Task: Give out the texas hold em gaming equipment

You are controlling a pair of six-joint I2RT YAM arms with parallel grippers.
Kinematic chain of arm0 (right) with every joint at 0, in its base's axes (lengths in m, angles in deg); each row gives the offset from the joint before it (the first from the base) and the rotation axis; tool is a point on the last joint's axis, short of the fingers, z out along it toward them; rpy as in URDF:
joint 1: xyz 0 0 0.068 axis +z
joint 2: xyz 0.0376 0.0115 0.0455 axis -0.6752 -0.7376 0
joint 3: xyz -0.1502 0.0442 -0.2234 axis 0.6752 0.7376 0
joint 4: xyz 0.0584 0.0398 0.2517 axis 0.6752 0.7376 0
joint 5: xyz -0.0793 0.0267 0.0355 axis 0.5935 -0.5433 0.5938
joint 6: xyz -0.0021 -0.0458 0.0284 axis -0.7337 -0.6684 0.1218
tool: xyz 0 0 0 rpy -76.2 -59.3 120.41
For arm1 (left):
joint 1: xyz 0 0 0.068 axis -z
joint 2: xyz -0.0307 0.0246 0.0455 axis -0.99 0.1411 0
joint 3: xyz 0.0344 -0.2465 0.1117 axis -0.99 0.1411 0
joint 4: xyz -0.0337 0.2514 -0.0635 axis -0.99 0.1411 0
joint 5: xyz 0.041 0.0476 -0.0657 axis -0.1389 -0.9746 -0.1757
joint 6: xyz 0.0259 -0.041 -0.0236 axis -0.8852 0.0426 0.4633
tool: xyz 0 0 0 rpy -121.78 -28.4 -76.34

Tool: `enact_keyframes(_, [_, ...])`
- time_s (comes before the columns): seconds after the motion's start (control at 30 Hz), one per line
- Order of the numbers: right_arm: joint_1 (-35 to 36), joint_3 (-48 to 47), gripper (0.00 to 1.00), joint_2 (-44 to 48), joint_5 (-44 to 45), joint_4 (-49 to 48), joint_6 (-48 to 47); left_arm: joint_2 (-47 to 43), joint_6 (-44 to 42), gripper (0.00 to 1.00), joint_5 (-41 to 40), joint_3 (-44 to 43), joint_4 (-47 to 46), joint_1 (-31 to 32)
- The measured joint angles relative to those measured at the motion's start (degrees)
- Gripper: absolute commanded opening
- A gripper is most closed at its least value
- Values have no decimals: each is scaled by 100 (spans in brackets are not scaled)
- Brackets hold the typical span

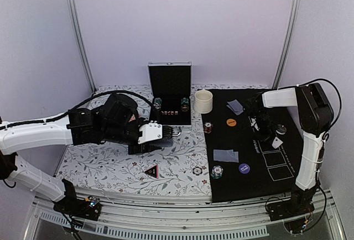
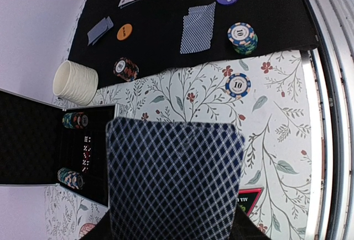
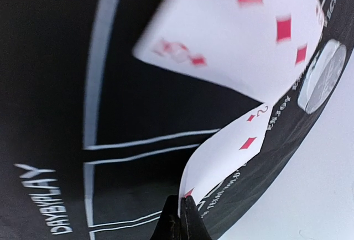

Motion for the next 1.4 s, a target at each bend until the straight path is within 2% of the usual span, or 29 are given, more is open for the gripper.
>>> enact_keyframes(0.17, [-271,57,2,24,-92,160,-42,0,-15,46,-2,0,0,0])
enact_keyframes(0.33, [-363,-448,2,330,-769,157,-79,0,-15,46,-7,0,0,0])
enact_keyframes(0.6, [-592,-632,2,955,-1099,105,675,-2,-15,46,-4,2,2,0])
enact_keyframes(0.9, [-570,-634,2,887,-979,345,1453,-20,-17,46,4,0,0,0])
enact_keyframes(1.07, [-461,-632,2,557,-885,514,1834,-20,-20,46,22,2,0,0])
enact_keyframes(1.4, [-188,-588,2,94,-809,778,2170,-48,-39,46,72,4,0,0])
